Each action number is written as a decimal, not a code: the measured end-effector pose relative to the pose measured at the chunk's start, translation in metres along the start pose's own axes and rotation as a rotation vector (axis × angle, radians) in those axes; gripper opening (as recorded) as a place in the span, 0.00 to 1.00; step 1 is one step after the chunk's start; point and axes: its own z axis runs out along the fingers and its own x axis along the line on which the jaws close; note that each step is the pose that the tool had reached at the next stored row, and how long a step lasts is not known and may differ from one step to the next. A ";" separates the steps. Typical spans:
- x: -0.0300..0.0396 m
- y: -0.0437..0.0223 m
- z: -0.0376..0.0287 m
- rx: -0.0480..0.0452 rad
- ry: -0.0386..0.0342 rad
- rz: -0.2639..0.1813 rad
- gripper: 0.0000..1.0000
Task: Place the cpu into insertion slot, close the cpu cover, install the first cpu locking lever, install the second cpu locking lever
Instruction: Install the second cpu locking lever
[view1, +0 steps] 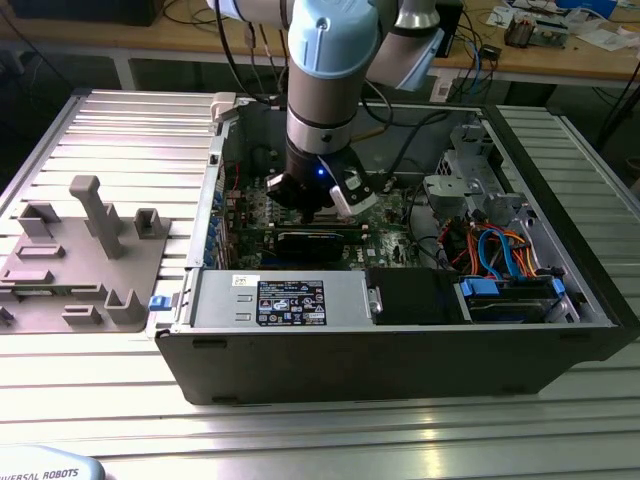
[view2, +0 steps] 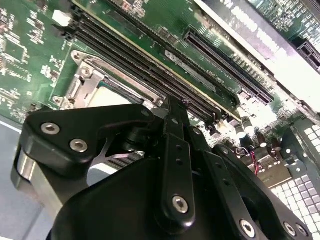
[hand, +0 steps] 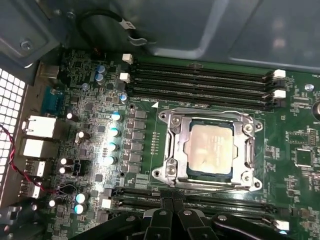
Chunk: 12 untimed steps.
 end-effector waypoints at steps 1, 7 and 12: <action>0.0010 0.0011 0.0020 -0.0018 0.0000 -0.001 0.11; 0.0075 0.0062 0.0090 -0.0056 0.0000 -0.004 0.11; 0.0092 0.0099 0.0148 -0.0108 0.0002 -0.007 0.11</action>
